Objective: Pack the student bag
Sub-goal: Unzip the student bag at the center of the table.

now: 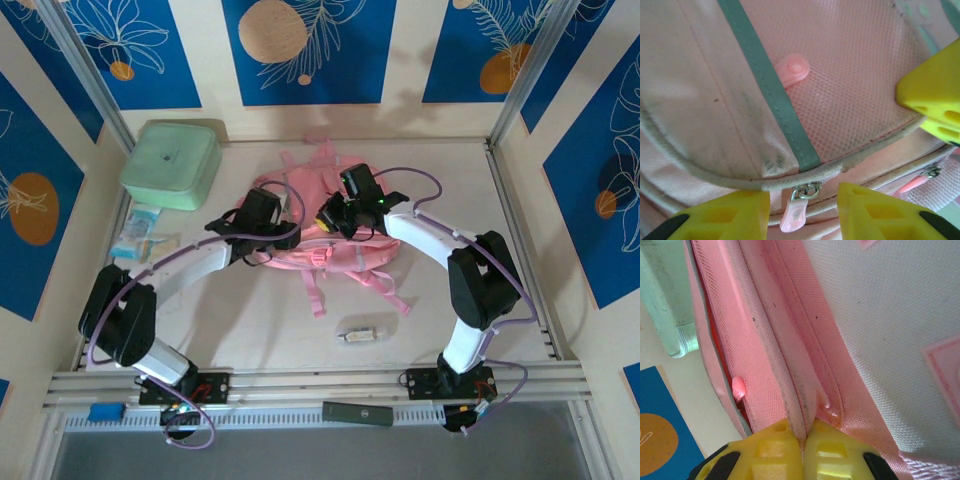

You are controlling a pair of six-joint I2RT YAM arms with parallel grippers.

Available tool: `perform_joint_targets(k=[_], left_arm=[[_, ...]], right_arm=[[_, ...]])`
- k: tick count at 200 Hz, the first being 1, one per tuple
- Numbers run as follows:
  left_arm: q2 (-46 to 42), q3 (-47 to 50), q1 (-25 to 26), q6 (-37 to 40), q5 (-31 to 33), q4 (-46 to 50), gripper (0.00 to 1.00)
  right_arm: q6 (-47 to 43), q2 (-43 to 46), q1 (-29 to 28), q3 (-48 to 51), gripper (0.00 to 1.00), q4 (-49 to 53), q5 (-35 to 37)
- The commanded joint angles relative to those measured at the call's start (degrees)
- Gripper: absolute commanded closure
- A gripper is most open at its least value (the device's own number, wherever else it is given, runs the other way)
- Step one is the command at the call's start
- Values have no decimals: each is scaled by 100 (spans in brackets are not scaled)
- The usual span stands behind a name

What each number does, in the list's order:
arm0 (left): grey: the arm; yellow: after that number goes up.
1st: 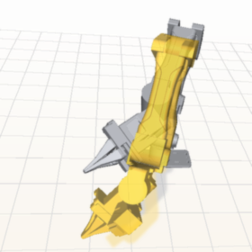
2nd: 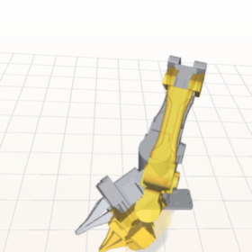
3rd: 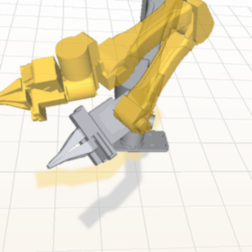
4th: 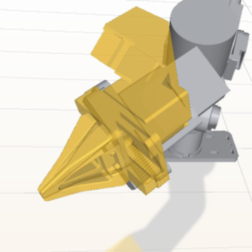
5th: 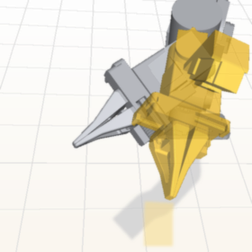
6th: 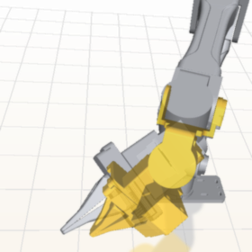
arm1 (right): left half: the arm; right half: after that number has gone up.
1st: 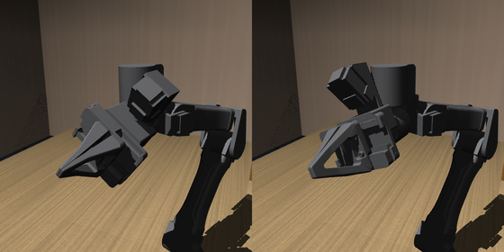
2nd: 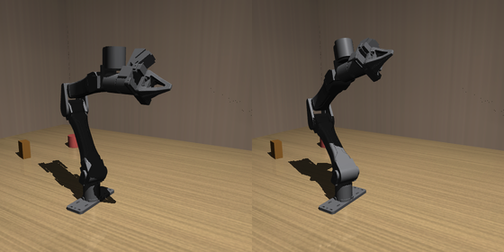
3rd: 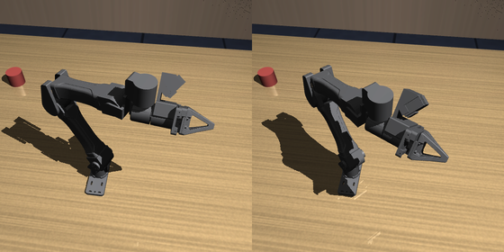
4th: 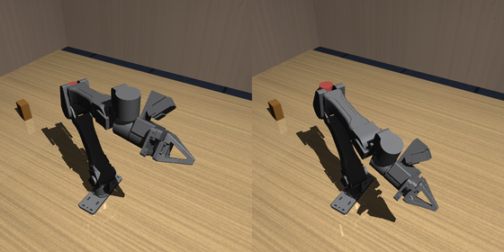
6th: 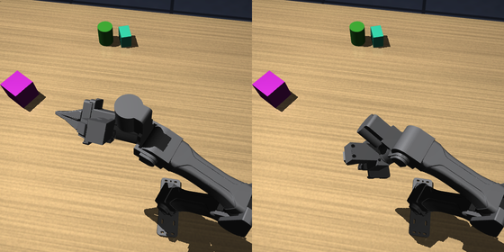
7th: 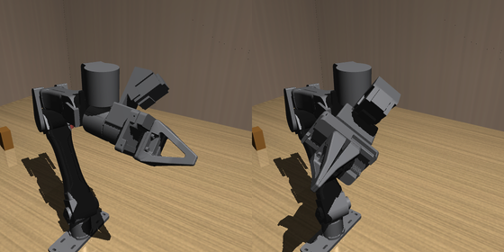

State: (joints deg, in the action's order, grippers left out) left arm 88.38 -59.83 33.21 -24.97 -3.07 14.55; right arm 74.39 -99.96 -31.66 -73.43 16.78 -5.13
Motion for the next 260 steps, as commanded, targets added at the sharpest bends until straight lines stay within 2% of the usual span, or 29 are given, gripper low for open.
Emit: perform_joint_targets(k=[1, 29, 71, 111, 145, 174, 200, 213, 232, 260], left_arm=[[170, 23, -29, 83, -205, -278, 63], [280, 114, -27, -109, -218, -655, 64], [451, 148, -19, -239, -318, -839, 72], [275, 328, -19, -250, -85, -891, 85], [35, 235, -90, 98, 409, -243, 98], [-245, 334, -234, 250, 588, 103, 100], [-494, 491, -282, 445, 741, 409, 100], [-598, 574, -280, 519, 650, 529, 100], [-751, 738, -204, 396, 250, 499, 100], [-799, 750, 160, -192, 205, 573, 100]], right_arm=[[-118, 258, -119, -230, 100, -56, -239], [-124, 258, -139, -255, 100, -53, -205], [-91, 232, -147, -260, 100, -76, -223], [-225, 286, -140, -321, 100, 46, -148], [-392, 420, -22, -234, 100, 139, -169], [-978, 521, 89, -501, 100, 646, -106], [-1393, 423, 406, -575, 100, 611, -833], [-1852, 236, 499, -893, 100, 955, -991], [-2637, -51, 678, -1410, 100, 1503, -965], [-3328, -621, 960, -2218, 100, 1840, -1463]])
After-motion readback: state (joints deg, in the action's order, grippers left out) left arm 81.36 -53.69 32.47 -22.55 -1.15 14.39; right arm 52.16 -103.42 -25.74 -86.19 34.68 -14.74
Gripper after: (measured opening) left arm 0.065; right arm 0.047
